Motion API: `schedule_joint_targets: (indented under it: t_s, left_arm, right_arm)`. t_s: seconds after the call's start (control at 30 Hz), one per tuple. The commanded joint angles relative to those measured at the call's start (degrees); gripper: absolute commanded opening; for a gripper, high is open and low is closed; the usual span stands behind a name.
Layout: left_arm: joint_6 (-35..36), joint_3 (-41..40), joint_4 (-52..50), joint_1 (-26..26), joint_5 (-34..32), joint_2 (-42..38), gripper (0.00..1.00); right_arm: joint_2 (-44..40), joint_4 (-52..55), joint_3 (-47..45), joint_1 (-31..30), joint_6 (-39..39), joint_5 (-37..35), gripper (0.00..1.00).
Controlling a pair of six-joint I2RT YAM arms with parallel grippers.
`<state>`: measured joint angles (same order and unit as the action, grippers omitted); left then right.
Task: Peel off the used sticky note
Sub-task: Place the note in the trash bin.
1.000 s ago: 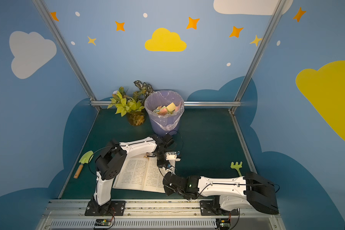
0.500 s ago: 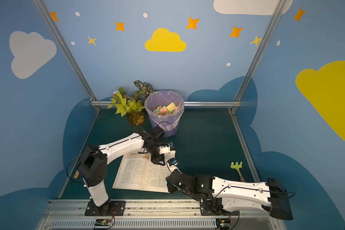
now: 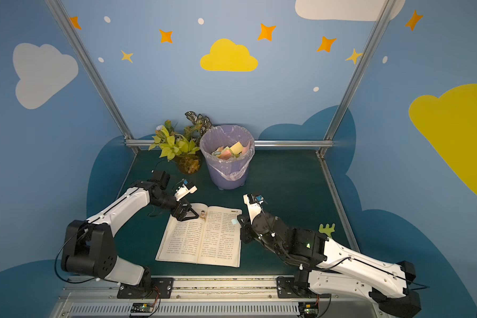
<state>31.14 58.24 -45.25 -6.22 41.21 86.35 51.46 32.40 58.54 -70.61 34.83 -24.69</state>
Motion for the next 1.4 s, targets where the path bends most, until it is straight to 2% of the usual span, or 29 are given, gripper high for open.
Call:
schedule_joint_targets:
  t_s: [0.0,0.37,0.57,0.7,0.87,0.9,1.03,1.1,1.13,1.27,1.37]
  left_arm:
    - [-2.02,-2.14,3.90,2.07,5.19,-1.62,1.00]
    - [-3.14,-6.63,9.37,4.16,6.50,0.27,1.00]
    - [-2.79,-7.43,10.82,4.03,5.77,0.15,1.00]
    - [-2.65,-7.94,11.10,3.93,4.92,-0.80,1.00]
    - [-2.75,-8.75,11.68,3.72,4.84,-2.02,1.00]
    - [-2.67,-8.83,11.61,3.61,4.84,-2.05,1.00]
    - [-2.28,-9.10,11.76,3.27,4.30,-1.79,1.00]
    - [-2.22,-9.11,11.81,3.14,4.12,-1.70,1.00]
    - [-2.22,-9.11,11.85,3.13,4.17,-1.71,1.00]
    - [-2.18,-9.29,11.94,2.98,4.15,-2.03,1.00]
    - [-2.30,-9.41,12.03,2.92,4.13,-2.06,1.00]
  right_arm:
    - [3.26,3.84,6.23,3.74,-4.09,0.86,0.00]
    - [17.35,5.48,27.54,19.74,-10.33,10.69,0.00]
    - [29.23,5.48,39.00,27.65,-12.61,14.12,0.00]
    - [38.73,6.38,48.61,31.35,-13.90,14.84,0.00]
    - [51.31,9.62,61.56,32.29,-16.65,12.20,0.00]
    - [53.80,10.87,64.63,32.29,-17.29,11.63,0.02]
    - [62.81,17.32,76.35,32.05,-18.86,8.54,0.48]
    - [65.89,19.61,79.97,31.50,-20.09,5.69,0.68]
    - [66.69,20.13,80.64,31.09,-21.12,4.33,0.75]
    - [67.79,21.37,80.71,28.79,-24.91,-2.12,0.89]
    - [67.60,23.06,80.39,28.13,-25.31,-6.37,0.93]
